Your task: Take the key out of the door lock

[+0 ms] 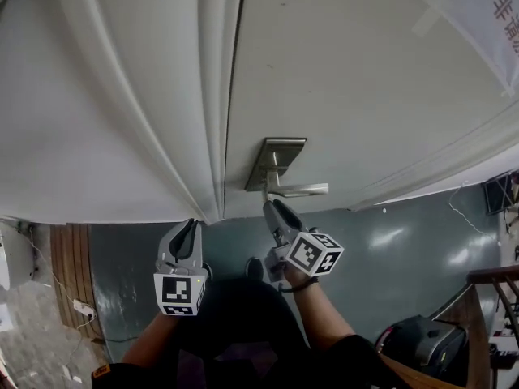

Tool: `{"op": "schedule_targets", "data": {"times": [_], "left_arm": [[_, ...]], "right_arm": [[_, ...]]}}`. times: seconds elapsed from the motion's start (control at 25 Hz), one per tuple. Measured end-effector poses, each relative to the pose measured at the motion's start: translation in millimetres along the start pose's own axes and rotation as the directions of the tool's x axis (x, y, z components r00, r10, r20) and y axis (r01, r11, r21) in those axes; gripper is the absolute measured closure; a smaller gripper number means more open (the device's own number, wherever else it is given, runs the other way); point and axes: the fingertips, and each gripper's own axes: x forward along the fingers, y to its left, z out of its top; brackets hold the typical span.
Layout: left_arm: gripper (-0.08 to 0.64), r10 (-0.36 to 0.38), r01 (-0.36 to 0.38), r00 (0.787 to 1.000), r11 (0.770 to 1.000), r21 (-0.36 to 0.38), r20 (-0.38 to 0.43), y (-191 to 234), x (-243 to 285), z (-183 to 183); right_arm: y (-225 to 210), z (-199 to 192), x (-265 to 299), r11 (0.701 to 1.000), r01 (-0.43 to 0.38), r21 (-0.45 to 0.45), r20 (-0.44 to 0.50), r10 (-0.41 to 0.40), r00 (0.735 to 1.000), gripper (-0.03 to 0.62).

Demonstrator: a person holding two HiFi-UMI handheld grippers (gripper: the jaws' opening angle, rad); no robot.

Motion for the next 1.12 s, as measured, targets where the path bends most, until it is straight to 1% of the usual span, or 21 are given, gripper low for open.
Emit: {"op": "schedule_targets", "data": {"times": [0.08, 0.12, 0.2, 0.28, 0.36, 0.48, 0.52, 0.56, 0.72, 0.92, 1.12], "left_arm": [[0.529, 0.017, -0.016, 1.000, 1.000, 0.011, -0.005, -3, -1, 0], [0.529, 0.025, -0.025, 1.000, 1.000, 0.014, -0.010, -4, -2, 0], [0.529, 0.044, -0.043, 0.999, 0.999, 0.022, -0.019, -4, -4, -3], [0.529, 0.056, -0.055, 0.998, 0.998, 0.036, -0.021, -3, -4, -3], [0.529, 0.060, -0.059, 0.998, 0.998, 0.039, -0.026, -4, -5, -4], [0.529, 0.057, -0.056, 0.998, 0.998, 0.036, -0.031, -5, -4, -5], [0.529, 0.056, -0.055, 0.998, 0.998, 0.038, -0.029, -5, -4, -4], [0.529, 0.057, -0.056, 0.998, 0.998, 0.041, -0.027, -5, -3, -4], [0.529, 0.049, -0.048, 0.999, 0.998, 0.041, -0.019, -5, -2, -3], [0.529, 0.012, -0.011, 1.000, 0.999, 0.039, -0.017, -8, 1, -3], [0.531, -0.026, 0.026, 1.000, 0.999, 0.041, -0.004, -3, 2, -1]], "right_arm": [[-3, -3, 8, 0.994, -0.055, 0.098, -0.017, 0.057, 0.998, 0.492], [-3, -5, 11, 0.984, -0.087, 0.154, -0.023, 0.091, 0.996, 0.492], [-1, -8, 18, 0.954, -0.144, 0.261, -0.027, 0.157, 0.987, 0.492], [1, -8, 24, 0.927, -0.184, 0.327, -0.019, 0.201, 0.979, 0.492], [2, -6, 26, 0.904, -0.213, 0.372, 0.004, 0.228, 0.974, 0.495], [4, 2, 28, 0.878, -0.249, 0.410, 0.050, 0.251, 0.967, 0.510], [4, 4, 28, 0.872, -0.258, 0.417, 0.059, 0.257, 0.964, 0.541], [5, 5, 28, 0.866, -0.263, 0.426, 0.063, 0.262, 0.963, 0.550], [2, 3, 27, 0.832, -0.265, 0.487, 0.077, 0.262, 0.962, 0.563], [-2, 1, 25, 0.777, -0.254, 0.576, 0.112, 0.232, 0.966, 0.575], [0, -8, 11, 0.730, -0.269, 0.628, 0.148, 0.227, 0.963, 0.577]]}}
